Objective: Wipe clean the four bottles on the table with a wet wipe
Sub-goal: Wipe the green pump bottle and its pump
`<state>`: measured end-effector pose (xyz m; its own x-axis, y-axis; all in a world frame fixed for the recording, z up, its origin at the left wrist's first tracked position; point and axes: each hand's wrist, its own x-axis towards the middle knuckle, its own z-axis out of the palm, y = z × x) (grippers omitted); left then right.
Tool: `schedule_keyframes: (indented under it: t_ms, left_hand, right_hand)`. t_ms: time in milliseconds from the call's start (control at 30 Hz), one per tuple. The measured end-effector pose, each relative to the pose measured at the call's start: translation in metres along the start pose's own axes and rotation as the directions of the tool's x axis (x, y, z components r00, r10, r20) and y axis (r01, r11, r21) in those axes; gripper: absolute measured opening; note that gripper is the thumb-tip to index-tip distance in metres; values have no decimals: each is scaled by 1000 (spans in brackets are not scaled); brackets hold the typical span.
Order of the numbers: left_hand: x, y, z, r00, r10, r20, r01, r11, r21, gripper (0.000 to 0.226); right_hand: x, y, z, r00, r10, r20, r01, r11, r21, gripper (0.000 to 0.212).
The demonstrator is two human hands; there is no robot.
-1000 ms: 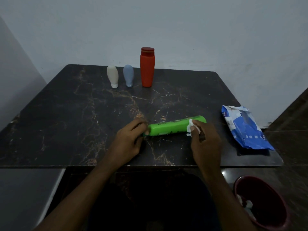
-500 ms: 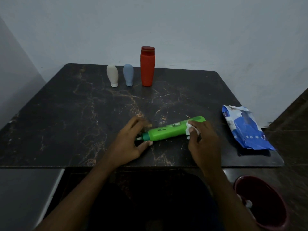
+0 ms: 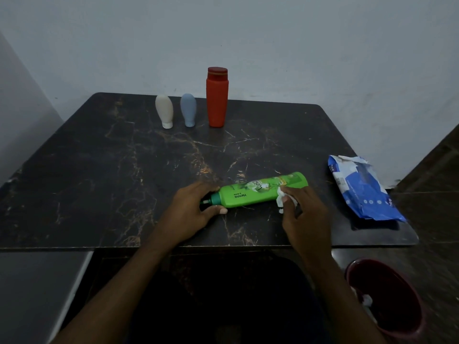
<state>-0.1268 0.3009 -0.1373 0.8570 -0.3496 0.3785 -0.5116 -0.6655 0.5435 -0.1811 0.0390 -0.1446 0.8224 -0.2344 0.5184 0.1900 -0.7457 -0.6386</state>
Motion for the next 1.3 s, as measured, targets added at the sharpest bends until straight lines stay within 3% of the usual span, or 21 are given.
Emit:
schedule_keyframes:
  t_ms: [267,600,867,1033,1200,1300]
  left_hand:
    - [0,-1,0,999,27,27,-27,1000,5,35]
    - [-4,-2,0,996,82,18,-82,997,2,33]
    - [-3,-5,-1,995,98,36,-98,995,-18,26]
    - [-1,-3,-1,994,108,23,-107,994,-14,30]
    - [-1,-2,-2,995,102,22,-101,994,-29,34]
    - [-1,-1,-2,996,88,19,-87,995,-43,34]
  right_hand:
    - [-1,1,-5,1000,-12,2,12,1000,2,26]
    - [-9,-22,10,997,72,37,-74,996,50,21]
    - [-43,-81,53,969,-218,119,218,976,12,11]
    - [-37,-57,42,968,-228,103,226,974,30,15]
    - [-22,-49,18,980,-191,-52,197,969,147,19]
    - [-24,-62,30,986,-167,-1,165,974,155,22]
